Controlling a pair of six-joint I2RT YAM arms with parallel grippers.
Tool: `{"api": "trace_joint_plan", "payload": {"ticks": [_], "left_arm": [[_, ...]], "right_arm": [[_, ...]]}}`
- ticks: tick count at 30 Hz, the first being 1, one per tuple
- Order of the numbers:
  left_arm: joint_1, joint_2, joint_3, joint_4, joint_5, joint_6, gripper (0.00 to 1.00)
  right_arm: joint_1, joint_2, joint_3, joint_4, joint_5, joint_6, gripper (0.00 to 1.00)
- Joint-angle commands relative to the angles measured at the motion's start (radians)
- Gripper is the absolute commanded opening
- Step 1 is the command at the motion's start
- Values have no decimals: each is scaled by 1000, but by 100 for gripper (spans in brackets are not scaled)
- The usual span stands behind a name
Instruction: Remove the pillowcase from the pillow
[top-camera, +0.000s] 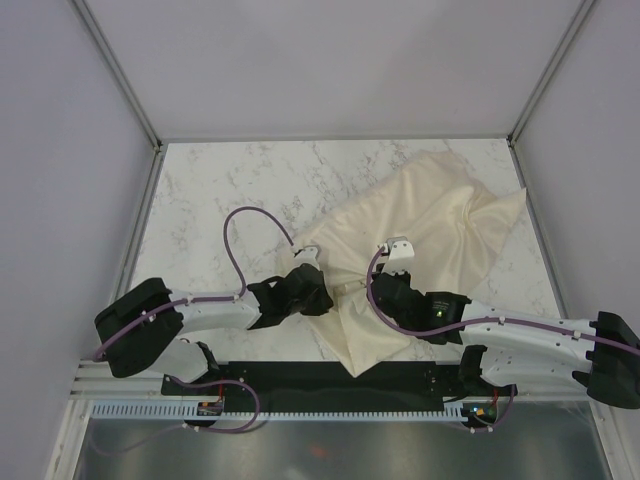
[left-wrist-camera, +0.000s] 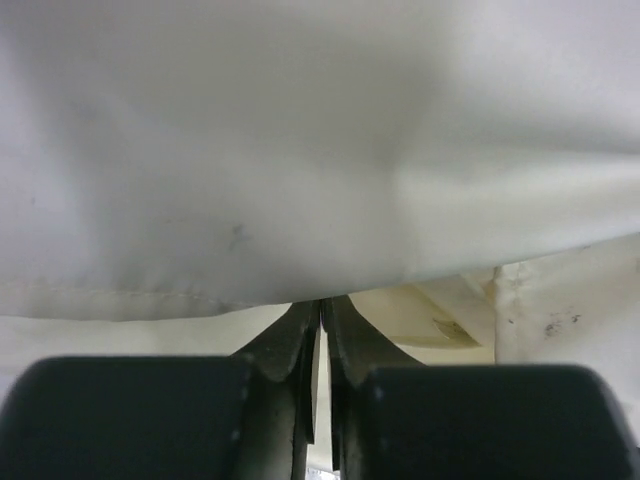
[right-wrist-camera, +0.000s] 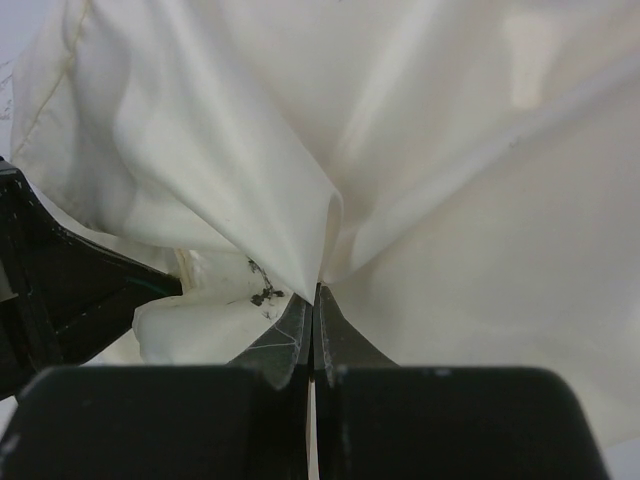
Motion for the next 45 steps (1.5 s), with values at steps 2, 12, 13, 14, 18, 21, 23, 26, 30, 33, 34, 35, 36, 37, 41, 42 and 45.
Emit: {"api": "trace_joint_plan", "payload": {"ticks": [2,12,13,14,18,21,23,26,30,33,34,35,36,37,41,42,45], "left_arm": [[-5,-2,4,42,-13,-17,4],[14,-292,42,-254,-182,33,2],[33,-324,46,-306,-194,38,2],[47,-351,48,-320,-202,45,2],[125,-471,59,-369,-201,102,2],[176,-506,82,-429,-222,127,2],[204,-520,74,-447,-230,134,2],[230,-533,45,-459,-233,121,2],[245,-545,-7,-478,-245,81,2],[256,-556,-42,-476,-242,65,2],[261,-554,-53,-475,-240,64,2],[261,-553,-56,-475,-239,62,2],[262,-551,-59,-473,-237,62,2],[264,-550,-65,-470,-236,64,2],[265,-520,-69,-437,-201,84,2],[264,-501,-65,-427,-188,94,2],[264,-449,-30,-397,-153,127,2]], "right_arm": [[-3,-11,-3,3,18,14,0],[-130,-82,-4,-33,3,-68,0],[-170,-104,-3,-34,-13,-95,0],[-190,-115,-1,-36,-20,-107,0],[-305,-155,7,-45,-57,-163,0],[-350,-177,11,-66,-59,-184,0],[-364,-191,2,-74,-60,-187,0],[-394,-203,-24,-86,-60,-180,0],[-445,-204,-61,-96,-77,-161,0],[-463,-197,-72,-102,-96,-146,0],[-468,-189,-67,-103,-102,-143,0],[-470,-183,-65,-105,-105,-141,0],[-473,-178,-64,-105,-108,-138,0],[-474,-166,-61,-105,-116,-140,0],[-474,-152,-47,-82,-196,-204,4],[-476,-155,-39,-71,-217,-221,13],[-474,-174,17,-77,-295,-273,47]]}}
